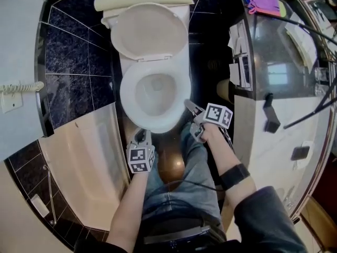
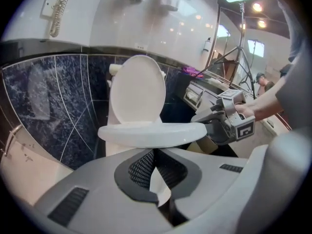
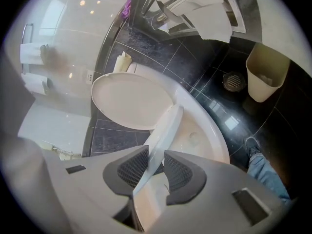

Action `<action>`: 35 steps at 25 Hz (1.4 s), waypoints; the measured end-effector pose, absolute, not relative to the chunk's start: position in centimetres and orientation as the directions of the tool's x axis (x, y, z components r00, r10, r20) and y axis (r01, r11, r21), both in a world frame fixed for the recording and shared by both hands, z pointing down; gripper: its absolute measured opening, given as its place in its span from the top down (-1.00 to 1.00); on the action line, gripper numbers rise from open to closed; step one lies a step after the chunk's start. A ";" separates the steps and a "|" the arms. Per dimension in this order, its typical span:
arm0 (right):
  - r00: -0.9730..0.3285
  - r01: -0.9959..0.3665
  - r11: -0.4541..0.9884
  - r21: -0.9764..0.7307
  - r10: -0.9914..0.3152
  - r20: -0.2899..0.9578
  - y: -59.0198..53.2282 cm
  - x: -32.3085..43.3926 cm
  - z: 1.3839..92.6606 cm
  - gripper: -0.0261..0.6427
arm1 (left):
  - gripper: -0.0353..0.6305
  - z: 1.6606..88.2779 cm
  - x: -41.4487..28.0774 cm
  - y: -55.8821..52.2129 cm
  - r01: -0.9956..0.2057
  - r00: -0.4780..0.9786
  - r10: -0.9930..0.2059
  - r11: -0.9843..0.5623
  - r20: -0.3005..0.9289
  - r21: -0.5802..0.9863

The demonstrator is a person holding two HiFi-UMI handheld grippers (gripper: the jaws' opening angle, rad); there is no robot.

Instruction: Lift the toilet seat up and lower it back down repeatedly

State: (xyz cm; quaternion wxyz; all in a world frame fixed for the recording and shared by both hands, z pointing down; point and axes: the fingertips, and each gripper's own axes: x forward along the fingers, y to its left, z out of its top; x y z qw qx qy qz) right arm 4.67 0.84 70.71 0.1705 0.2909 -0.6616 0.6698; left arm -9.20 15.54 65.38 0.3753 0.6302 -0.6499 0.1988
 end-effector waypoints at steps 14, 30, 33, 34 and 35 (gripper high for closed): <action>-0.798 -0.598 0.107 -0.794 -0.172 0.578 -3.2 3.5 63.1 0.82 | 0.89 59.3 -12.7 8.1 -0.964 -0.007 -0.741 0.184 0.671 0.194; -0.764 -0.588 0.615 -0.526 -0.208 0.611 -7.2 2.7 55.8 0.88 | 0.89 53.2 -19.5 -7.4 -0.988 -0.095 -0.827 0.145 0.554 0.047; -0.762 -0.576 0.647 -0.500 -0.202 0.615 -8.0 2.7 55.5 0.88 | 0.89 52.9 -20.7 -9.9 -0.988 -0.116 -0.836 0.154 0.536 0.028; -0.761 -0.574 0.652 -0.495 -0.203 0.616 -8.3 2.8 55.5 0.88 | 0.89 52.8 -21.0 -10.7 -0.987 -0.122 -0.839 0.158 0.531 0.022; -0.761 -0.574 0.655 -0.491 -0.204 0.616 -8.6 2.9 55.4 0.88 | 0.89 52.8 -21.4 -11.4 -0.987 -0.128 -0.841 0.160 0.526 0.016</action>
